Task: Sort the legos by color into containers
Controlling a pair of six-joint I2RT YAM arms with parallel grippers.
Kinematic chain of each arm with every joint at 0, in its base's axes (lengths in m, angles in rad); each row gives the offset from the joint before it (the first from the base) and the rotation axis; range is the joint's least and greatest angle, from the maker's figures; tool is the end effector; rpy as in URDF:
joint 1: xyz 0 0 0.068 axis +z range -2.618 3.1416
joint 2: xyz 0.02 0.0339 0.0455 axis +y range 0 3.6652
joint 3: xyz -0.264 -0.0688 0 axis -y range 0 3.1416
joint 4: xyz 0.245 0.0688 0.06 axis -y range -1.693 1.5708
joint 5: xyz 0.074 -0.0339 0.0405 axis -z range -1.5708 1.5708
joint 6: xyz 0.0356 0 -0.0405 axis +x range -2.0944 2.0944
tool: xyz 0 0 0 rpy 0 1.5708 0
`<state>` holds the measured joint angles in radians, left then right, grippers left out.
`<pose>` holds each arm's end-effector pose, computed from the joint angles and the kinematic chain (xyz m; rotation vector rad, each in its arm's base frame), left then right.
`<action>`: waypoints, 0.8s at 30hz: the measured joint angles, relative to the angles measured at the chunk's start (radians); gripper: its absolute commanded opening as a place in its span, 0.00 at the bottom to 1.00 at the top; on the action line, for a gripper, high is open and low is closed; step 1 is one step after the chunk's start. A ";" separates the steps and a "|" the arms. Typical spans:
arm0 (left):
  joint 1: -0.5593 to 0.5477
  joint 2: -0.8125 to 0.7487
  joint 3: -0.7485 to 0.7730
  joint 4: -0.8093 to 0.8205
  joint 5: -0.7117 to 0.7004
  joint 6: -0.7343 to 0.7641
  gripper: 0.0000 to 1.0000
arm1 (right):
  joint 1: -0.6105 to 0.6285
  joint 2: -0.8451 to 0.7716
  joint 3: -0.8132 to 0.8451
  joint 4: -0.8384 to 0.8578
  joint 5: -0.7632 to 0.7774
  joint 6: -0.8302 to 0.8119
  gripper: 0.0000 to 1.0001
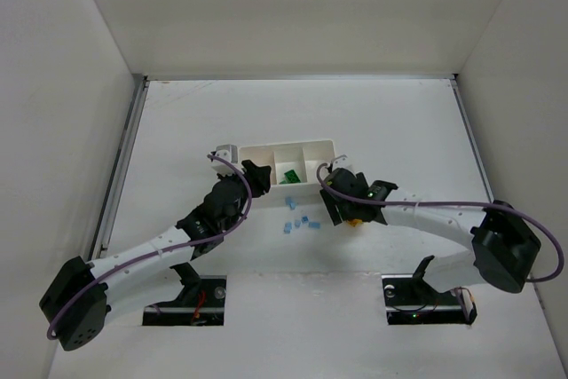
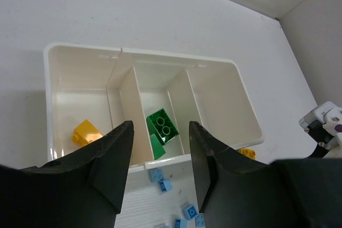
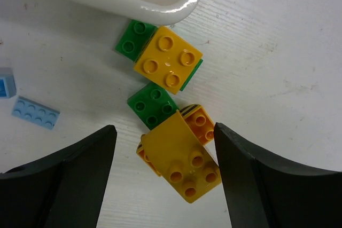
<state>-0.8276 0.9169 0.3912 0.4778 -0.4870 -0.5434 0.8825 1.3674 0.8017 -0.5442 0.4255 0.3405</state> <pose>0.1522 -0.1410 0.2469 -0.1494 1.6473 -0.6617 0.1721 0.1861 0.1961 -0.5526 2.4671 -0.1065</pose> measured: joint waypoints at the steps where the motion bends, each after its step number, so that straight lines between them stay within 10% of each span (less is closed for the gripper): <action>1: 0.002 0.000 0.000 0.000 0.001 0.000 0.43 | 0.000 0.000 0.000 -0.001 0.000 0.012 0.78; 7: 0.005 0.000 0.000 0.000 0.009 0.000 0.43 | 0.023 -0.024 -0.027 -0.012 0.000 0.078 0.84; 24: 0.005 -0.014 0.000 -0.004 0.012 -0.002 0.43 | 0.042 -0.066 -0.061 -0.036 0.046 0.190 0.33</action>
<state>-0.8230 0.9031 0.3912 0.4740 -0.4747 -0.5453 0.9249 1.3018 0.7410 -0.5800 0.4713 0.5304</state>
